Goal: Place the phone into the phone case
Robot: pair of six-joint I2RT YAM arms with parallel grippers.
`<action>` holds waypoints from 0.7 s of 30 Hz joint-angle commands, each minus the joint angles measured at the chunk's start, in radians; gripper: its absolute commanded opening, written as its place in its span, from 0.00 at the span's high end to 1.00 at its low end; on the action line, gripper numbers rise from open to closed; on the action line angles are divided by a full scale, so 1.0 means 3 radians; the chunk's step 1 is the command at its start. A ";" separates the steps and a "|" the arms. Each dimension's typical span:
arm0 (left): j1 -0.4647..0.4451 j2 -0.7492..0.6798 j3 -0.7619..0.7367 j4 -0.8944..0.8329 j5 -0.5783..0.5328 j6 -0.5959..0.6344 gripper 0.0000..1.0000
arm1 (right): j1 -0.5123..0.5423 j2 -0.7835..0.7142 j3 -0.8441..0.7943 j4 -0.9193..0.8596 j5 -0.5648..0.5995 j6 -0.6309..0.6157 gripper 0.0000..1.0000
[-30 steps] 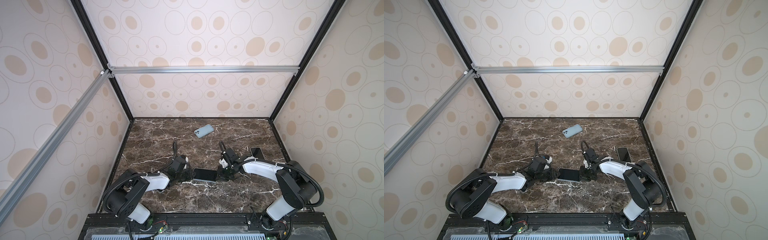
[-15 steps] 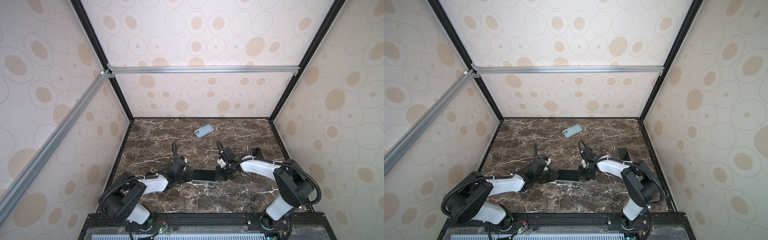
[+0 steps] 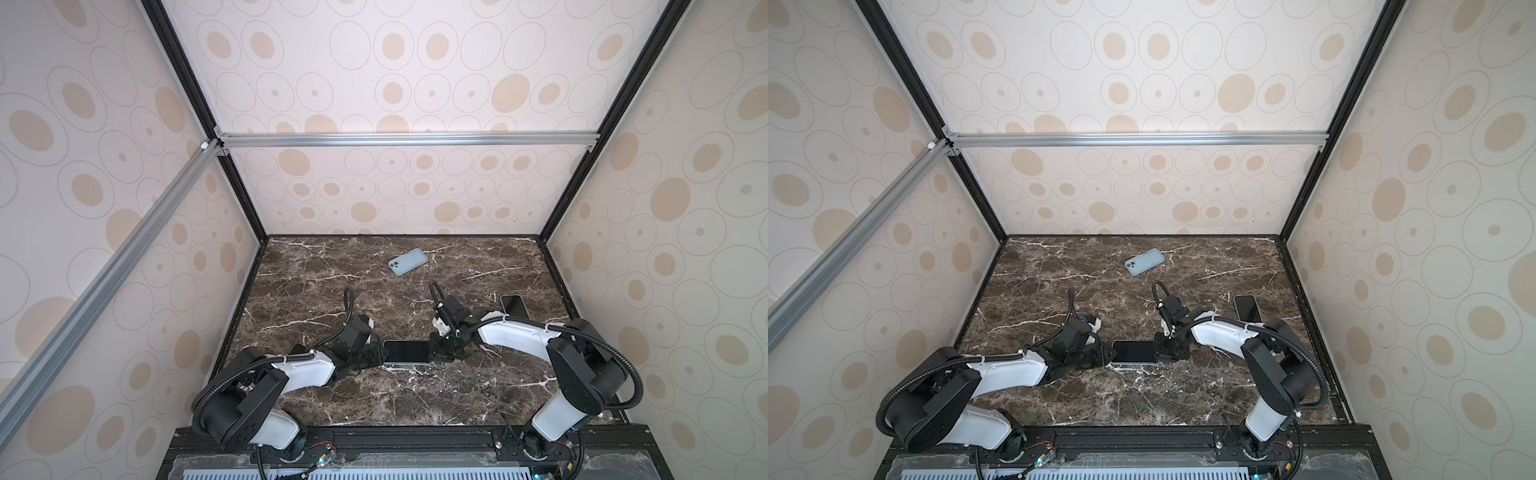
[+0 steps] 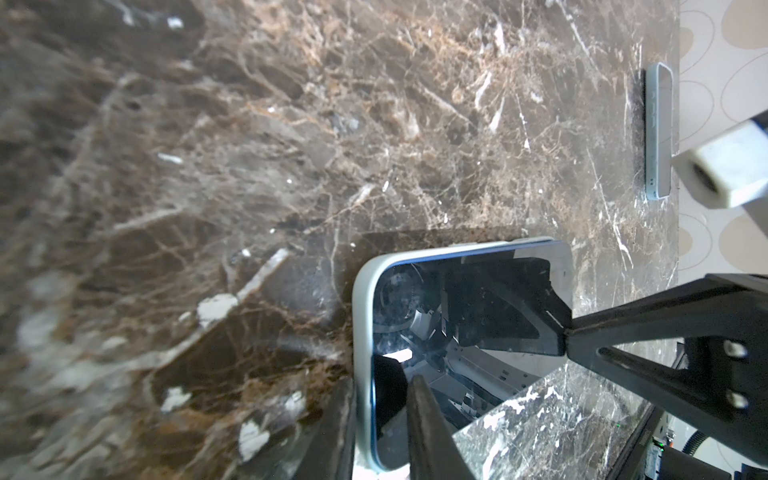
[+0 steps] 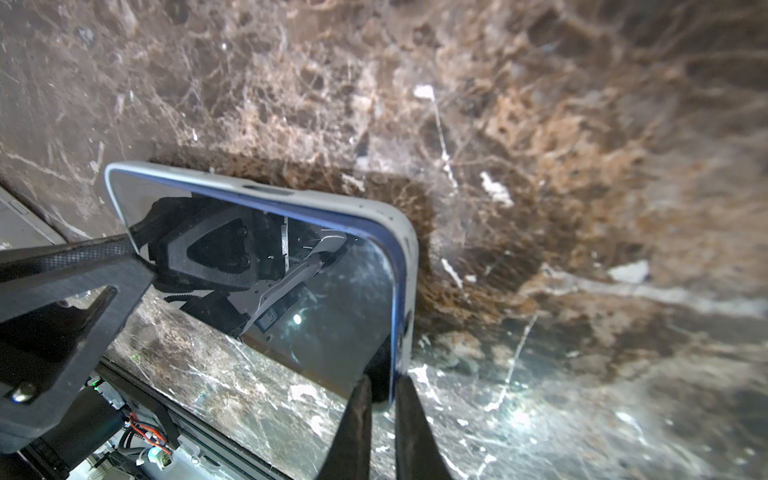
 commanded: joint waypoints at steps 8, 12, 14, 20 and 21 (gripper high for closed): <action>-0.0074 -0.0033 -0.0033 0.0006 0.0176 -0.0033 0.77 | 0.0198 0.0242 -0.0267 0.0083 0.0196 -0.0030 0.86; -0.0071 -0.0036 -0.0068 0.0009 0.0181 -0.0035 0.77 | 0.0244 0.0362 -0.0287 0.0146 0.0225 -0.0020 0.86; -0.0072 -0.0036 -0.0085 0.0020 0.0175 -0.0047 0.77 | 0.0279 0.0433 -0.0274 0.0152 0.0246 -0.0033 0.86; -0.0080 -0.0052 -0.0119 0.0040 0.0156 -0.0082 0.77 | 0.0363 0.0642 -0.0208 0.0137 0.0318 -0.0075 0.86; -0.0081 -0.0063 -0.0127 0.0041 0.0154 -0.0093 0.77 | 0.0380 0.0672 -0.0198 0.0136 0.0322 -0.0075 0.86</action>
